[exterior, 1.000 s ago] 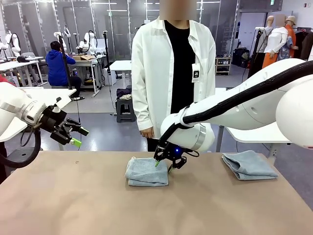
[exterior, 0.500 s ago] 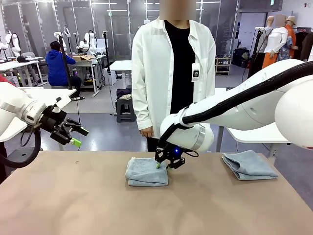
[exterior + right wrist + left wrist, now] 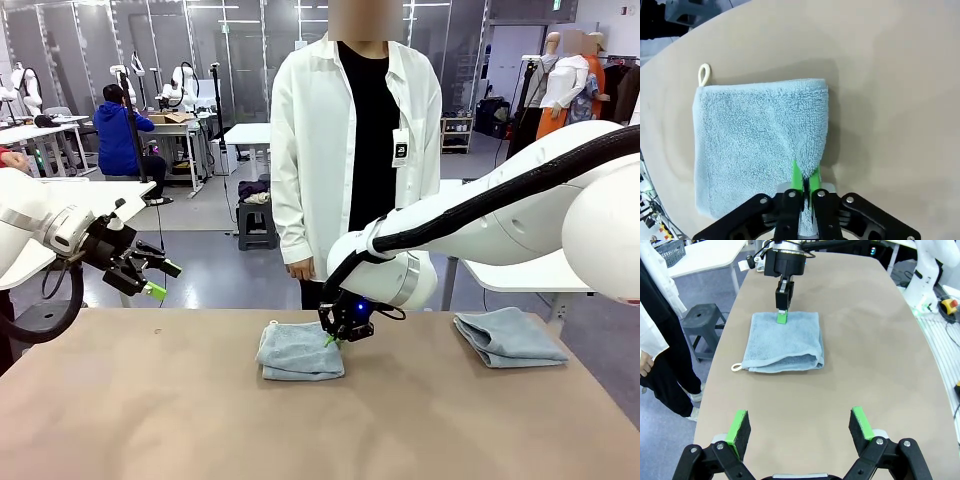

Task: Fold the towels and place them in the basket.
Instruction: Stack the folded Towel with hook on the right side of the table.

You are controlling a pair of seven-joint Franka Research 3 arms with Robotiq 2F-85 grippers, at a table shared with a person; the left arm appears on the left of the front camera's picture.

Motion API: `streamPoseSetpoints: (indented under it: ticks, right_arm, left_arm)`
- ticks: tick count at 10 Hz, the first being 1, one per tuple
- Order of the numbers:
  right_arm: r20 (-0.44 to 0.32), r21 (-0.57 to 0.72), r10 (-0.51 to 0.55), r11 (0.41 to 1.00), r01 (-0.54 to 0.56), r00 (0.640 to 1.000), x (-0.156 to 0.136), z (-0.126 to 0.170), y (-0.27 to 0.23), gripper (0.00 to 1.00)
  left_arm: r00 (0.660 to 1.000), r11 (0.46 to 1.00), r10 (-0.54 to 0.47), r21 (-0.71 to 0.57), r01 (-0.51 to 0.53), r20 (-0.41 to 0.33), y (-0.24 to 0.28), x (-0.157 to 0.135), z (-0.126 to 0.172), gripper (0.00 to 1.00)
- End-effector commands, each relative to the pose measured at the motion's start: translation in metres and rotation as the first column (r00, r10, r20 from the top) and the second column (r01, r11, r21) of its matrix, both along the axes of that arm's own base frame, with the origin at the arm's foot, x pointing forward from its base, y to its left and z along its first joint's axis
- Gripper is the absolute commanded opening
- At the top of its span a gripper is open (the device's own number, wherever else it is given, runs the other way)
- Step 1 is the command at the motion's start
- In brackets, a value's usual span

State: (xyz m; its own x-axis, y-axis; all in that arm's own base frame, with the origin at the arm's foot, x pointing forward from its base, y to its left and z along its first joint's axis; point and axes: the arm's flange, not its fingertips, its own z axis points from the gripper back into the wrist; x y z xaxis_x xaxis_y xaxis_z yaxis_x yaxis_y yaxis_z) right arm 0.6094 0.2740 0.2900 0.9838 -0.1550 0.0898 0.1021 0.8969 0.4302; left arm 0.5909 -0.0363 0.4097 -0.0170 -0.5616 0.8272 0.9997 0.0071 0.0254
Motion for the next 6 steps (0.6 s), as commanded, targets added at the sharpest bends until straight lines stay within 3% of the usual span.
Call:
streamPoseSetpoints:
  ticks: [1,6]
  right_arm:
    - [-0.013,-0.01,0.012,1.0,-0.012,1.0,0.003,0.0024,-0.001,0.0]
    - [-0.009,-0.003,0.01,1.0,-0.01,1.0,0.0015,0.0026,0.0004,0.0]
  left_arm:
    - [1.0,1.0,0.0,0.0,0.0,0.002,0.0001,-0.0014,0.0016,1.0]
    - [1.0,1.0,0.0,0.0,0.0,0.002,0.0001,-0.0014,0.0016,1.0]
